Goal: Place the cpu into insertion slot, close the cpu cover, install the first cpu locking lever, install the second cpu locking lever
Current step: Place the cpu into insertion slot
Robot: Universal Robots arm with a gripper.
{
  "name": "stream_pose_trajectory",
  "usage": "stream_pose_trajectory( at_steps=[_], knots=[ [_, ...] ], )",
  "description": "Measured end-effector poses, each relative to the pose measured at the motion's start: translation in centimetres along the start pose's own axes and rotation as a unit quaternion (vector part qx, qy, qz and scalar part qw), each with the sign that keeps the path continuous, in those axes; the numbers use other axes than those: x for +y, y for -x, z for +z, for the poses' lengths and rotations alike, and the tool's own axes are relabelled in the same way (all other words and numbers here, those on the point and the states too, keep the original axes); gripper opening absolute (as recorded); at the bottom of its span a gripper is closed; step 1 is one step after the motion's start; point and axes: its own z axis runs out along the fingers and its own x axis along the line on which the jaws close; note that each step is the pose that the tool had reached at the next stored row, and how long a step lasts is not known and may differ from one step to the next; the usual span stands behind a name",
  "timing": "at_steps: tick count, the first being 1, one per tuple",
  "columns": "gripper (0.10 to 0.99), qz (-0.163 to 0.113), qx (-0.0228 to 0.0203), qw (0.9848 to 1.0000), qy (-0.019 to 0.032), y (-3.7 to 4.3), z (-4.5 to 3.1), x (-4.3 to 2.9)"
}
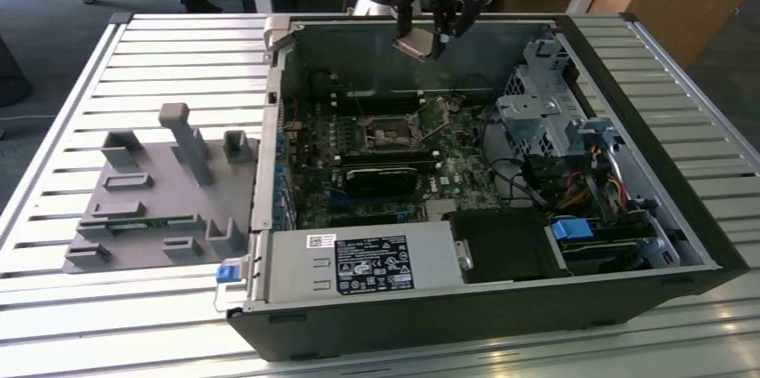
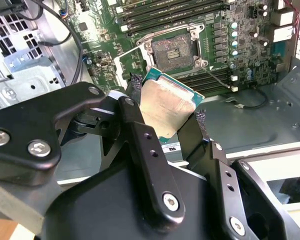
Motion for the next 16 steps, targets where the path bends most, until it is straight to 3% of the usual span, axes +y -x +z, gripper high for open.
stream_pose_trajectory(
  at_steps=[8, 16],
  knots=[
    [0.541, 0.032, -0.0027, 0.9995, 0.0004, 0.00, 0.04, 0.00],
    [0.541, 0.071, -0.0062, 0.9974, 0.0009, 0.00, 0.10, -0.01]
  ],
)
